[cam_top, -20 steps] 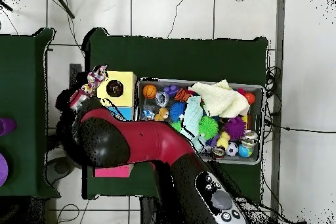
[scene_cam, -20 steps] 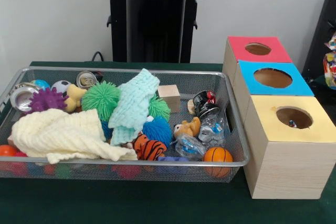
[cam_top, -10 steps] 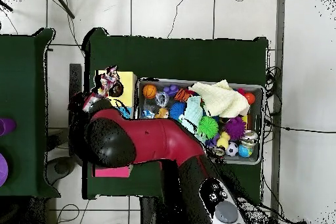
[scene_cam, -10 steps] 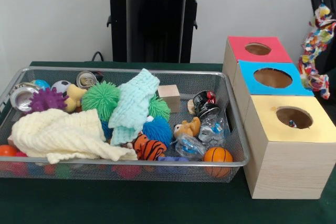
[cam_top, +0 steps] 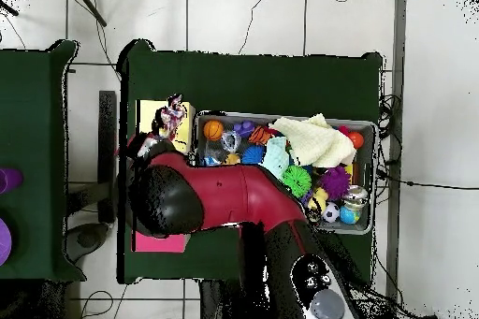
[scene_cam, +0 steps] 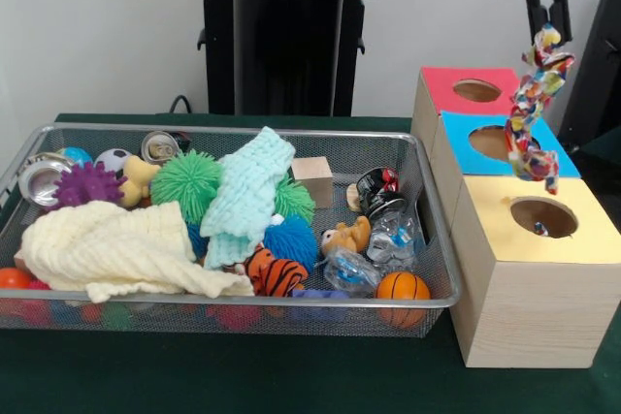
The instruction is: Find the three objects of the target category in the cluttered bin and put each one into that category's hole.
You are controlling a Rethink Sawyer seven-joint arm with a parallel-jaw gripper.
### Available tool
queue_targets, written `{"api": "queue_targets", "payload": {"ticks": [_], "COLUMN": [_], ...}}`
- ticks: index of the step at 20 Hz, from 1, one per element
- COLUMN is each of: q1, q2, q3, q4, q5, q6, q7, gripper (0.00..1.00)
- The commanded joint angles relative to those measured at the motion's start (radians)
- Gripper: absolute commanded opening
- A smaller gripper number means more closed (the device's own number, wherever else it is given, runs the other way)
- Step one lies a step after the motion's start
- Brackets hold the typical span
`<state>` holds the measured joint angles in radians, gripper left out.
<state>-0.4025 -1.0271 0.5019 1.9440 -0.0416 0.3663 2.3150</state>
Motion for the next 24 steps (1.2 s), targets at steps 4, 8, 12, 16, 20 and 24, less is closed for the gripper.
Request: {"api": "queue_targets", "payload": {"ticks": [4,8,12,16,20,24], "q1": [0.098,0.133,0.125,0.108,0.104,0.076], "q2": [0.167,0.224,0.243,0.251,0.263,0.293], "q3": [-0.156,-0.175,-0.156,-0.121,-0.109,-0.076], "q4": [-0.043,-0.047,-0.024,-0.001,-0.001,0.001], "q5": [-0.102,-0.094,-0.058,-0.036,-0.028,-0.034], "q6": [-0.086,-0.161,-0.178,-0.185,-0.200,-0.246], "q7": [0.092,0.110,0.111,0.108,0.111,0.110], "gripper": [0.00,0.00,0.00,0.00,0.00,0.00]}}
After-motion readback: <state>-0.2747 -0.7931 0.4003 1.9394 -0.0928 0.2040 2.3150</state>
